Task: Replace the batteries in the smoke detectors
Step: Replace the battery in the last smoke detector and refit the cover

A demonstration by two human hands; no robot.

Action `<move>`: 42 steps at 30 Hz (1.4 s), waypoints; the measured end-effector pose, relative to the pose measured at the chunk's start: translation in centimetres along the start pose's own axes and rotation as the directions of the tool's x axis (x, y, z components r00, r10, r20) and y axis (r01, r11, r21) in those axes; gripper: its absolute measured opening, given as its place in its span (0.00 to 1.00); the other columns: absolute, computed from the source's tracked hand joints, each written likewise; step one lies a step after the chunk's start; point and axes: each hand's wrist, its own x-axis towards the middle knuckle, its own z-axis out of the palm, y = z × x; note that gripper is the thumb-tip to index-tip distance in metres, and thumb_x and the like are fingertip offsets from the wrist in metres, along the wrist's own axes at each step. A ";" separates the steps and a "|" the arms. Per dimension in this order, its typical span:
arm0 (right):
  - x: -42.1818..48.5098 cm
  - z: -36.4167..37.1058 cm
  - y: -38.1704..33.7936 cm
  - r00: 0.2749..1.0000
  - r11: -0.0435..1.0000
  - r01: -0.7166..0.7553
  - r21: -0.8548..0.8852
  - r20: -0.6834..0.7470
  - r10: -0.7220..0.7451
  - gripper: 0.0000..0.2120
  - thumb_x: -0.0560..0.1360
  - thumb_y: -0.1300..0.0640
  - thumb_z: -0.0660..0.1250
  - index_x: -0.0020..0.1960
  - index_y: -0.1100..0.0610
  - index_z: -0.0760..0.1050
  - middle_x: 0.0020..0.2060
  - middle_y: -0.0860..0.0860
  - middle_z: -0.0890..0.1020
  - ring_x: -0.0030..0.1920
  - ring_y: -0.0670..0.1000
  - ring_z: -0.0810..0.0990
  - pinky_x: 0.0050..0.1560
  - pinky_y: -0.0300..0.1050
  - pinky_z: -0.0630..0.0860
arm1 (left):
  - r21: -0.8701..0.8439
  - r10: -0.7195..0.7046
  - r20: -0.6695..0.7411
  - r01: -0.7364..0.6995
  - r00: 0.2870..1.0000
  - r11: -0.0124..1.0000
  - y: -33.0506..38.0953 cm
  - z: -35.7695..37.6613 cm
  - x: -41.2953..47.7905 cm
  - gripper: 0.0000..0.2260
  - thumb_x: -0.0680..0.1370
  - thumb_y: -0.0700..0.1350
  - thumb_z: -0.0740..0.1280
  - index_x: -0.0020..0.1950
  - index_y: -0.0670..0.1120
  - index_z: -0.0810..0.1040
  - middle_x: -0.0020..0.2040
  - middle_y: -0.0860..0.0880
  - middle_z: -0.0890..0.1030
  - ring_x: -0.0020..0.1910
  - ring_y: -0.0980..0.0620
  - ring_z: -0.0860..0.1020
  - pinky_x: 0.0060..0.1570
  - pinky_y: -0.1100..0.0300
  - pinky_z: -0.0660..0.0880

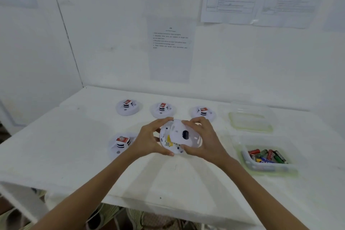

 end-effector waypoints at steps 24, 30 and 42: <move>2.4 -1.4 1.4 0.969 0.982 0.183 -0.050 0.178 -0.171 0.18 0.69 0.42 0.67 0.58 0.42 0.78 0.60 0.50 0.67 0.64 0.47 0.63 0.62 0.39 0.65 | 0.032 0.056 -0.064 -0.054 0.996 0.998 1.3 1.2 0.8 0.43 0.52 0.43 0.83 0.65 0.57 0.72 0.60 0.59 0.76 0.51 0.51 0.76 0.42 0.56 0.81; 2.7 -2.0 0.8 0.987 0.996 0.084 0.042 0.137 -0.089 0.31 0.62 0.43 0.74 0.63 0.39 0.68 0.63 0.43 0.60 0.61 0.30 0.60 0.50 0.25 0.70 | 0.041 0.082 -0.061 -0.080 0.995 0.996 2.0 0.9 0.8 0.43 0.53 0.43 0.83 0.63 0.60 0.70 0.61 0.60 0.75 0.50 0.57 0.74 0.42 0.61 0.80; 1.3 -1.0 1.6 0.987 0.987 0.154 0.042 -0.059 -0.152 0.32 0.62 0.44 0.76 0.64 0.49 0.74 0.61 0.48 0.72 0.64 0.42 0.68 0.47 0.25 0.71 | 0.038 0.128 -0.106 -0.124 0.986 0.992 2.2 1.8 0.1 0.43 0.53 0.43 0.83 0.65 0.56 0.72 0.61 0.61 0.76 0.52 0.58 0.76 0.41 0.60 0.80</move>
